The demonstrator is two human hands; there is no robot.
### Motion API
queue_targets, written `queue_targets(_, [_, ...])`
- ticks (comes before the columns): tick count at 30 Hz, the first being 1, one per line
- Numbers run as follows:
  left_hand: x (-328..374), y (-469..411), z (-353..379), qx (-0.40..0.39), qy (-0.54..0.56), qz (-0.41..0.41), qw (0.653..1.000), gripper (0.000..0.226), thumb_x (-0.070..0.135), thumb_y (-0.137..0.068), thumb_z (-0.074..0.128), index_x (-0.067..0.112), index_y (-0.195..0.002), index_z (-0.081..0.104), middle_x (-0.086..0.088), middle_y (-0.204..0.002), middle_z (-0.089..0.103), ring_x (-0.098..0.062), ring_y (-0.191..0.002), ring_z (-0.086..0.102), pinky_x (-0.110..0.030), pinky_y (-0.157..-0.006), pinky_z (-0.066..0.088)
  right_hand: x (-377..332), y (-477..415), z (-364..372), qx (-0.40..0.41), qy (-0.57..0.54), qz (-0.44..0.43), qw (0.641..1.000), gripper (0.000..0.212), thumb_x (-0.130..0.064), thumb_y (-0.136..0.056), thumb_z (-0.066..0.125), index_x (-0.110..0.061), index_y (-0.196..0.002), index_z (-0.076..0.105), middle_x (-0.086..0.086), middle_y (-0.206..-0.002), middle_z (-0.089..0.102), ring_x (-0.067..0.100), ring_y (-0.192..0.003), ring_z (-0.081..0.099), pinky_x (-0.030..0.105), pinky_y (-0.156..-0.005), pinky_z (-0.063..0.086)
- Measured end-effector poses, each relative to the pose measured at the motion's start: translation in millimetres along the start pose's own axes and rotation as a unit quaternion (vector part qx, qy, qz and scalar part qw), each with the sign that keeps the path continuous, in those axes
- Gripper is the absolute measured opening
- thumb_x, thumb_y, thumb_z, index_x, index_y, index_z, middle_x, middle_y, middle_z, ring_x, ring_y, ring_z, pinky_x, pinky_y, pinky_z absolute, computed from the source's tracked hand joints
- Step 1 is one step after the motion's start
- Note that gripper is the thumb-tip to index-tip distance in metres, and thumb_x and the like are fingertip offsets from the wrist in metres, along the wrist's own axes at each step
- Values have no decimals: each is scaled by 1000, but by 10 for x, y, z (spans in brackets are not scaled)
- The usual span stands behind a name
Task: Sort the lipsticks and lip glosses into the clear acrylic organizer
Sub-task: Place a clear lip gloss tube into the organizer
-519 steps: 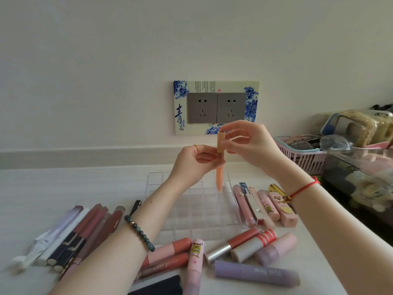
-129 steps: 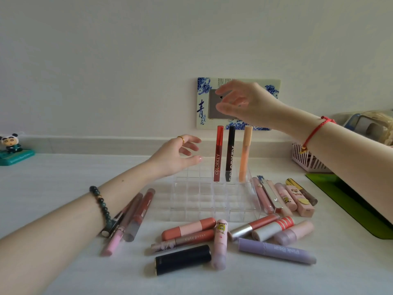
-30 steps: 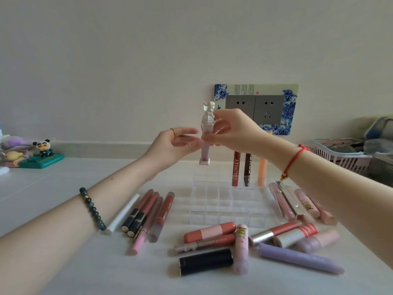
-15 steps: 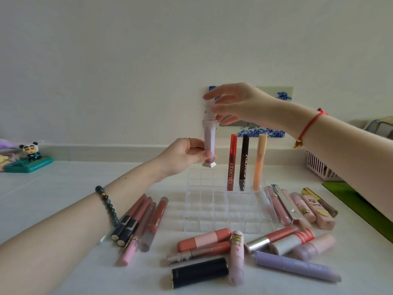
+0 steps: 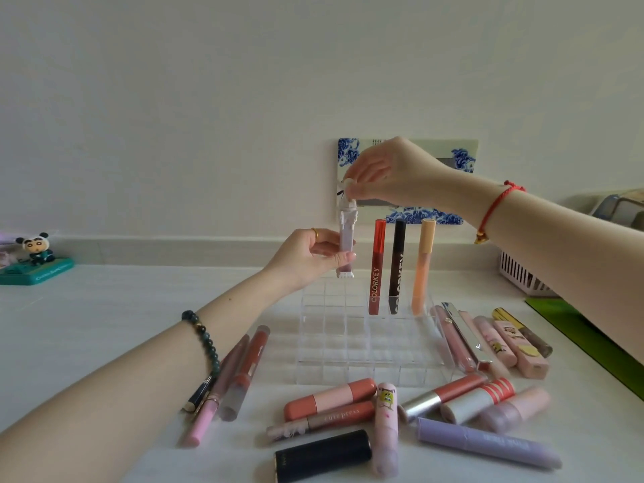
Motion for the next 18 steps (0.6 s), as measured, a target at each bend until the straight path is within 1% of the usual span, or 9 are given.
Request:
queue_targets(2, [-34,-11,31,4,-8,1,1000,23,26,-77,70,14,-96,70,3,-94,72,-10,-93,64,0,-72,42,49,28,47,-16,-5,9,1000,14,-27,-76,70,-18,-87,71,-10,-82,71,-1,-77,66,15,-79,51])
queue_targets(5, [-77,-20,67,9,-19,-2,1000,20,25,-76,71,16,-93,71,6,-93,71,-10,-91,64,-1,-72,42,113,76,78,-38,-15,23,999,15,-23,-76,70,-15,-89,70,-7,-85,72,1,-80,67,17,-84,51])
queue_targets(9, [-78,-39,79,15,0,2,1000,9,21,-73,74,21,-82,71,9,-82,70,0,-75,64,1,-68,41,137,111,84,-33,-31,24,999,14,-18,-77,69,-15,-91,68,-3,-88,71,5,-82,67,24,-87,52])
queue_targets(12, [-64,-51,107,14,3,8,1000,10,21,-71,76,20,-80,71,7,-81,71,1,-74,65,0,-69,43,134,118,86,-33,-31,22,999,18,-19,-76,70,-21,-94,67,-2,-91,71,8,-85,67,30,-90,51])
queue_targets(15, [-78,-53,127,10,-9,6,1000,13,25,-71,76,20,-82,71,6,-85,72,-1,-77,65,-2,-73,43,134,132,100,-46,-18,18,999,24,-18,-76,68,-27,-98,67,-4,-94,70,6,-87,66,31,-92,50])
queue_targets(18, [-112,-29,152,2,-17,3,1000,13,24,-71,76,19,-82,70,4,-86,71,-5,-80,66,-11,-80,45,151,149,155,-60,-12,18,998,24,-16,-76,68,-26,-98,67,-2,-95,70,8,-87,66,32,-92,50])
Point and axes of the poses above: each hand's wrist, its own y-axis away from the middle knuckle, its own z-axis out of the palm, x = y × z, the point moved 10 cm from there along -y, towards the middle knuckle
